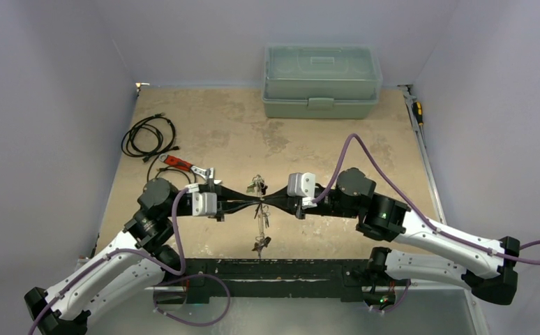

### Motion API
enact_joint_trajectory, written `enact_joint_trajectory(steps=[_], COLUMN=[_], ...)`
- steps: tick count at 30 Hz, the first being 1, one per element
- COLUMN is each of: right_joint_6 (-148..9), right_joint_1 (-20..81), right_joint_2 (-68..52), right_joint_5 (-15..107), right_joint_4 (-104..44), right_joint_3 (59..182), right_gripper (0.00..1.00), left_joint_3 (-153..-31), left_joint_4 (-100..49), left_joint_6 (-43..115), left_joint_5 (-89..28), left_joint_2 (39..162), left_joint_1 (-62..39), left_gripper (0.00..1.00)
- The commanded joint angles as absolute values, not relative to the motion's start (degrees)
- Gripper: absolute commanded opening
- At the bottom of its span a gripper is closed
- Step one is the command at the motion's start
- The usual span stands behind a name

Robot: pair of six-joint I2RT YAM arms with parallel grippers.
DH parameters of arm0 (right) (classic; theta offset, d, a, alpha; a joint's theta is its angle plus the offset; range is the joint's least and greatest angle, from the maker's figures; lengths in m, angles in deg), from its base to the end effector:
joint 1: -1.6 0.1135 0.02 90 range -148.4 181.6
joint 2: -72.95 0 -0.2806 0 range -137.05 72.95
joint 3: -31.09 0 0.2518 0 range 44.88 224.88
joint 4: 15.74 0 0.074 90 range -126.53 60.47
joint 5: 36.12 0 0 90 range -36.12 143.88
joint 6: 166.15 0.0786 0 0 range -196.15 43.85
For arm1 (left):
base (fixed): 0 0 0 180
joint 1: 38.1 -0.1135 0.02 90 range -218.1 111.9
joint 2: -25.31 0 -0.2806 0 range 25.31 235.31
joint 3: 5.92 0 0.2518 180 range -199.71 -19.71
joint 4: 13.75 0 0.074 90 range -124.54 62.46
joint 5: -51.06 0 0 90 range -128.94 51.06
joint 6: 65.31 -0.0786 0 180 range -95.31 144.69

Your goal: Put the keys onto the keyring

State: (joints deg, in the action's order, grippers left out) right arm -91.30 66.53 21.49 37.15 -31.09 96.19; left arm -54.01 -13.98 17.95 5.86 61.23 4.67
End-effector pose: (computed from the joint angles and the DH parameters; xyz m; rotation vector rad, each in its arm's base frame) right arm 0.0808 0.2261 0.3879 -1.2483 1.1176 0.8988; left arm 0.0842 -0.1533 0.3580 1.1841 0.9350 -1.0402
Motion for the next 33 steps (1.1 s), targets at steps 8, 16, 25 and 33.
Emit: enact_joint_trajectory(steps=[8,16,25,33], right_joint_6=[-92.97,-97.58,-100.23,-102.14], right_joint_1=[67.08,67.08,67.08,67.06], right_joint_2=[18.64,16.01,13.02,11.25], right_joint_5=[41.44,41.70,42.28,44.54], right_joint_4=[-40.98,-49.92,-56.85,-58.27], right_joint_3=[105.91,111.70,114.65,115.87], right_gripper=[0.41,0.38,0.37,0.33], left_joint_3=[-56.84,-56.94,-56.98,-56.99], left_joint_4=[-17.25,-18.06,-18.31,-18.40], left_joint_6=[15.19,14.85,14.67,14.53], left_joint_5=[1.50,0.70,0.77,1.30], left_joint_2=[62.83,62.83,62.97,63.08], left_joint_1=[4.72,4.78,4.76,4.74], left_gripper=[0.00,0.00,0.00,0.00])
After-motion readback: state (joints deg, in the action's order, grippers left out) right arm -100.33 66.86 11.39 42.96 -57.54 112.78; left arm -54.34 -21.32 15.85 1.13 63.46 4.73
